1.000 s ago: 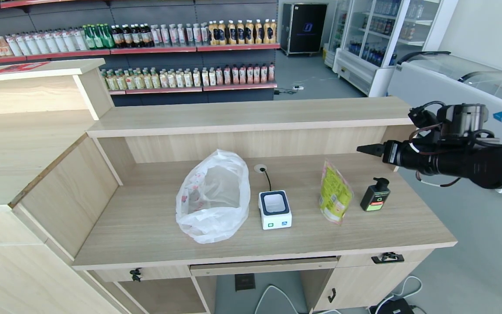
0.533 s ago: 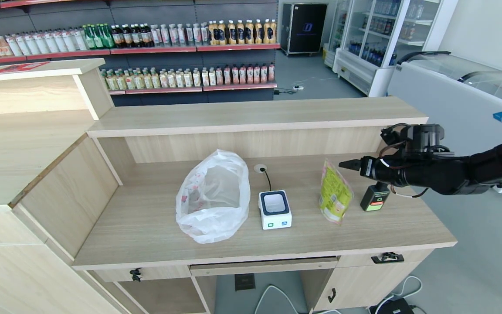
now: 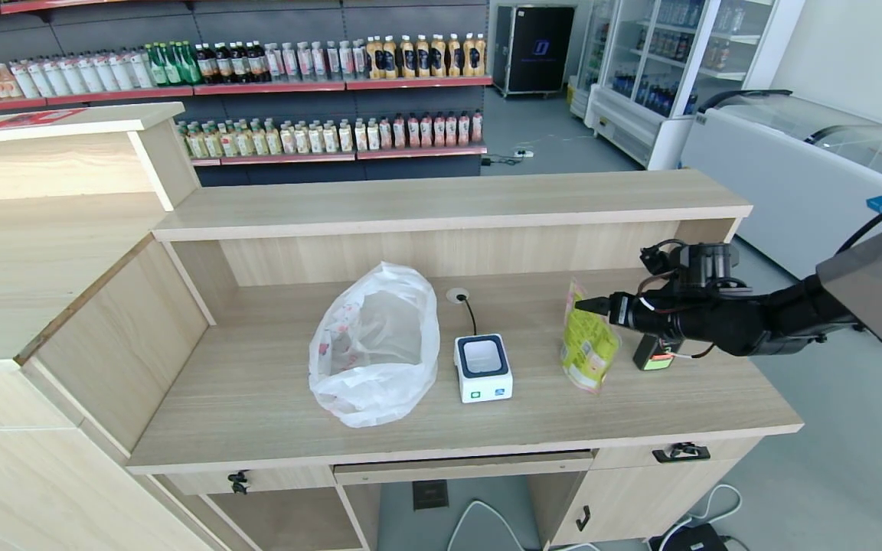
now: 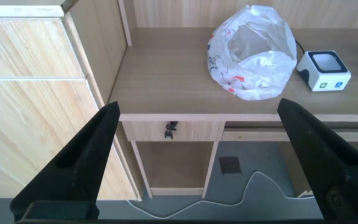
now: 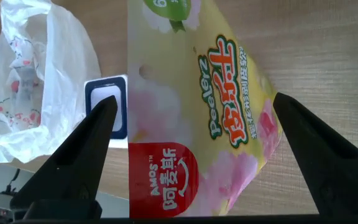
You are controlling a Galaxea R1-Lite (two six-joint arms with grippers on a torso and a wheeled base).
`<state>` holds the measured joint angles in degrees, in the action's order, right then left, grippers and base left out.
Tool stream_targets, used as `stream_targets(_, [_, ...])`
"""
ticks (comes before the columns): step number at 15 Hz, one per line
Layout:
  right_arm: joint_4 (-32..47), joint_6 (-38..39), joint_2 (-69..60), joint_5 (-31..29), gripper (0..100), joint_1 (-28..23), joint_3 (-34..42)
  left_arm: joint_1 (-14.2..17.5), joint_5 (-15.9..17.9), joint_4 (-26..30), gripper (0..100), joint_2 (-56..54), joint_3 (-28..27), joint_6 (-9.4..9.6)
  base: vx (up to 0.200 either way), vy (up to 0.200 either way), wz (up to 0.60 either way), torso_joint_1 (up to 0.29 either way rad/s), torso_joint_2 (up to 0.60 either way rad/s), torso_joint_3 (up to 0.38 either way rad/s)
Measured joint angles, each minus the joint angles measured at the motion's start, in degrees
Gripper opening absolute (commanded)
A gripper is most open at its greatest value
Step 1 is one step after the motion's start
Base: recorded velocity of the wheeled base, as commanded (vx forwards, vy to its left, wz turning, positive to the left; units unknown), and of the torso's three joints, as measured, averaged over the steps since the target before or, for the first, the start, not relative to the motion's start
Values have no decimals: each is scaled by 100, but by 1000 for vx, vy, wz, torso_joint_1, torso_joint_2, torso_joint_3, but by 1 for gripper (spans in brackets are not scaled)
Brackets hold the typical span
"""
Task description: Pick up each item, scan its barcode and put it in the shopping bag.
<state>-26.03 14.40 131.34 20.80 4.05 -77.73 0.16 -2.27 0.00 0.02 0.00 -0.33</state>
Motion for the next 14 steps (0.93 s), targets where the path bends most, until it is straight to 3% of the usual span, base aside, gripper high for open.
stream_targets(14, [-649, -34, 916, 22, 100, 127, -306, 0, 0, 0, 100, 0, 0, 0, 0, 0, 0, 0, 0, 0])
